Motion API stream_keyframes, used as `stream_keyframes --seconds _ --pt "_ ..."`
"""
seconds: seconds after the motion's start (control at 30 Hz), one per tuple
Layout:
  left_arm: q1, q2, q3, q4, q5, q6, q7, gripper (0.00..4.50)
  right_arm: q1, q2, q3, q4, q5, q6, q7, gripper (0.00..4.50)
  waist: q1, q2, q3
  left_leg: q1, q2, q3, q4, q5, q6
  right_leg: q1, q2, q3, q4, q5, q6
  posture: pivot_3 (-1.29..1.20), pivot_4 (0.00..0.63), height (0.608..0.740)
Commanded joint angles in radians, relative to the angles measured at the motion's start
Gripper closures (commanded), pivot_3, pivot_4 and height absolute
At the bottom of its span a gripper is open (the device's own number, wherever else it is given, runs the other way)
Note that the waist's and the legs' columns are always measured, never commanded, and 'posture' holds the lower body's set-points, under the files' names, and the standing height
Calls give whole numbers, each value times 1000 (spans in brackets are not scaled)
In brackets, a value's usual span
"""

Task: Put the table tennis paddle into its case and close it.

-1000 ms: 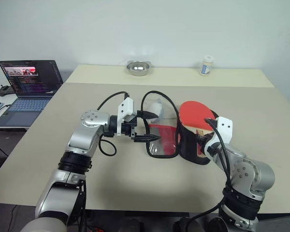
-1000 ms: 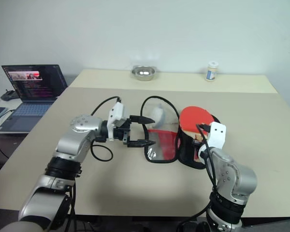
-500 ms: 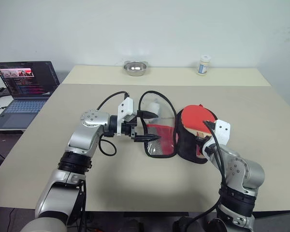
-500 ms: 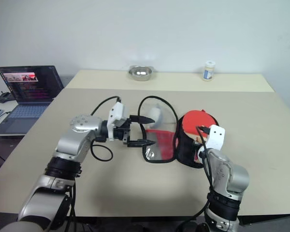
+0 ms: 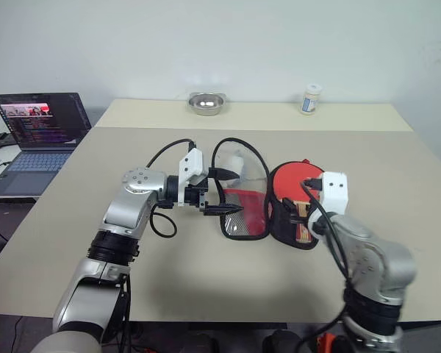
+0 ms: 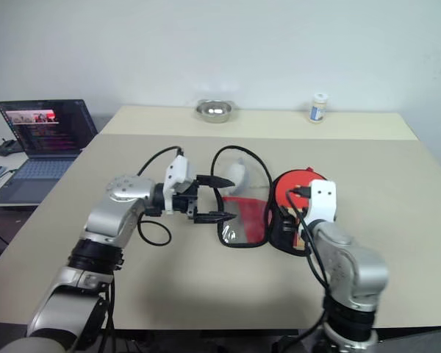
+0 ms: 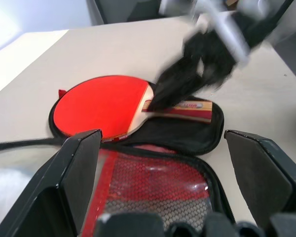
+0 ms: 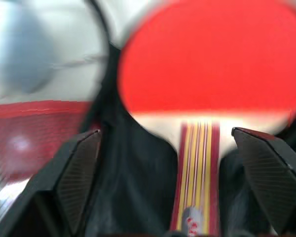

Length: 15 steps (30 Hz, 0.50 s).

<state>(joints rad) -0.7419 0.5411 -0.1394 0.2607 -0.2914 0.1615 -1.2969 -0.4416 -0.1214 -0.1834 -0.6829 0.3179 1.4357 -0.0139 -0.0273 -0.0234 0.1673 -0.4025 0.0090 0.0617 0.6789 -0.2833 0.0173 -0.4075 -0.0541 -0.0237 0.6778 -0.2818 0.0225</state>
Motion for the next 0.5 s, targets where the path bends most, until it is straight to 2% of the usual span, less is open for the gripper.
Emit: stream_keyframes --seconds 0.03,0.3,0.4,0.5 --pt "1 43 43 -2 -6 -15 -8 145 9 -136 -62 -132 115 106 167 22 -1 0 0 0 0 0 0 0 0 0 0 0 0 0 0 0 150 740" --pt "-20 144 49 158 45 -57 -42 145 71 -485 -274 -150 295 84 494 22 0 -1 0 1 1 -1 -1 0 1 1 0 -2 0 0 0 0 150 740" --pt "-44 159 36 276 104 -114 -22 767 96 -569 -336 -153 366 68 589 0 0 -1 1 1 1 -2 -1 0 1 1 1 -2 0 0 0 0 150 740" --pt "-94 163 13 417 188 -187 28 1839 122 -640 -379 -155 439 50 672 0 2 -5 3 0 1 -2 0 0 1 1 0 -2 0 0 0 0 150 740"
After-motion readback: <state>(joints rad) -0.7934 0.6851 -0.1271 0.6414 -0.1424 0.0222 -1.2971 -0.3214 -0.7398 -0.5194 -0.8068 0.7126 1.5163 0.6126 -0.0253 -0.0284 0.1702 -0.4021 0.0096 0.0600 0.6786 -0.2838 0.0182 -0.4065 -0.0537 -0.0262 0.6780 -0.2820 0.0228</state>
